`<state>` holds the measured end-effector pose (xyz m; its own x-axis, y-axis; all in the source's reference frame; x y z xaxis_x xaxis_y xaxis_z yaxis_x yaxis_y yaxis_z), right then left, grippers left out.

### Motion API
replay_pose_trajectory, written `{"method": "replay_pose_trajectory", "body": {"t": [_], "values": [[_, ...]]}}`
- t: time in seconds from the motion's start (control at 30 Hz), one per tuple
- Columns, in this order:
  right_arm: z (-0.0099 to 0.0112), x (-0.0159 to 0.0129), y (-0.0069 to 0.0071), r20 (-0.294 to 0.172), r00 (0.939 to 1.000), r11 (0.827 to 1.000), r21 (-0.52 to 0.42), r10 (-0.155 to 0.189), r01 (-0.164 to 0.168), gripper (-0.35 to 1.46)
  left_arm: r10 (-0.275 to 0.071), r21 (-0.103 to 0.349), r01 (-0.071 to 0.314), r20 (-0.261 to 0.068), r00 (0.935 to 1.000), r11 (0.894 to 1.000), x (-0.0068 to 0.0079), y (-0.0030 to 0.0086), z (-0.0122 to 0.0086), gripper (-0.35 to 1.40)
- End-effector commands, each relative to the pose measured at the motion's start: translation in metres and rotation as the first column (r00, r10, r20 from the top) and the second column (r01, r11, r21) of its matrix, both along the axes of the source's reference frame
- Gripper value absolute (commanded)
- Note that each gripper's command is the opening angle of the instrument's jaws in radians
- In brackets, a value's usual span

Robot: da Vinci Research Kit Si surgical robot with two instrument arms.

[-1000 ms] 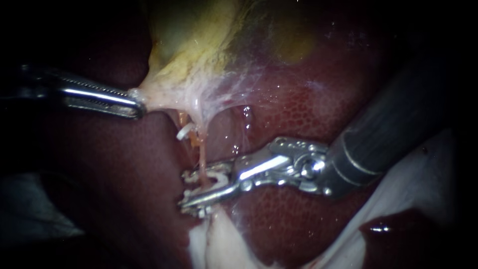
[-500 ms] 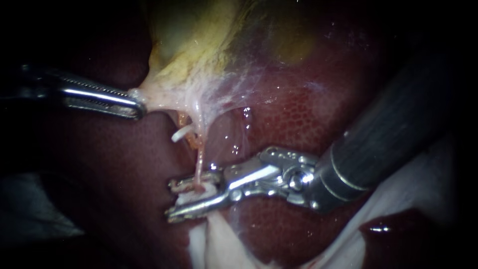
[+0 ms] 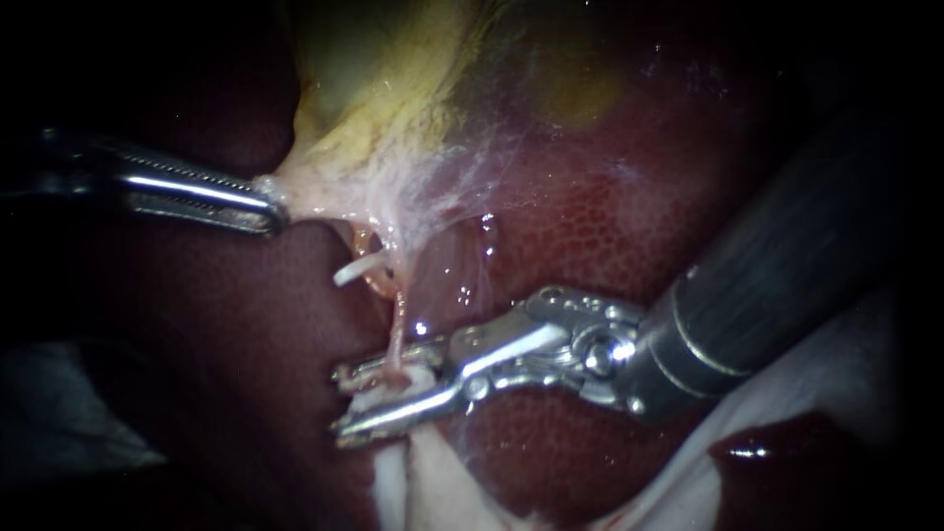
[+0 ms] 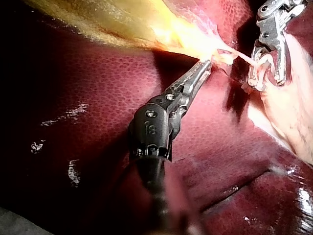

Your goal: Clipping second clip right tube

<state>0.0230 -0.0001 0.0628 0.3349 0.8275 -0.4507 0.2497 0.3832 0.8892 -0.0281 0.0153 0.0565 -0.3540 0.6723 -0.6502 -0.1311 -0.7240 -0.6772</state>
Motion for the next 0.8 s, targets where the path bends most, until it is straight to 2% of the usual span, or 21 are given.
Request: {"method": "replay_pose_trajectory", "body": {"t": [0.03, 0.37, 0.8], "values": [[-0.0002, 0.0, 0.0002, 0.003, 1.0, 1.0, 0.002, 0.005, -0.005, 0.18, 0.001, 0.0, -0.001, 0.001, 1.0, 1.0, 0.0, 0.0, 0.0, -0.35], [-0.0003, -0.0004, 0.0003, 0.04, 0.9992, 0.996, 0.083, 0.005, -0.008, -0.35, 0.001, 0.0, -0.001, 0.001, 1.0, 1.0, 0.0, 0.0, 0.0, -0.35], [-0.0002, -0.0008, 0.0002, 0.052, 0.9986, 0.994, 0.109, 0.003, -0.009, -0.35, 0.001, 0.0, -0.001, 0.001, 1.0, 1.0, 0.0, 0.0, 0.0, -0.35]]}}
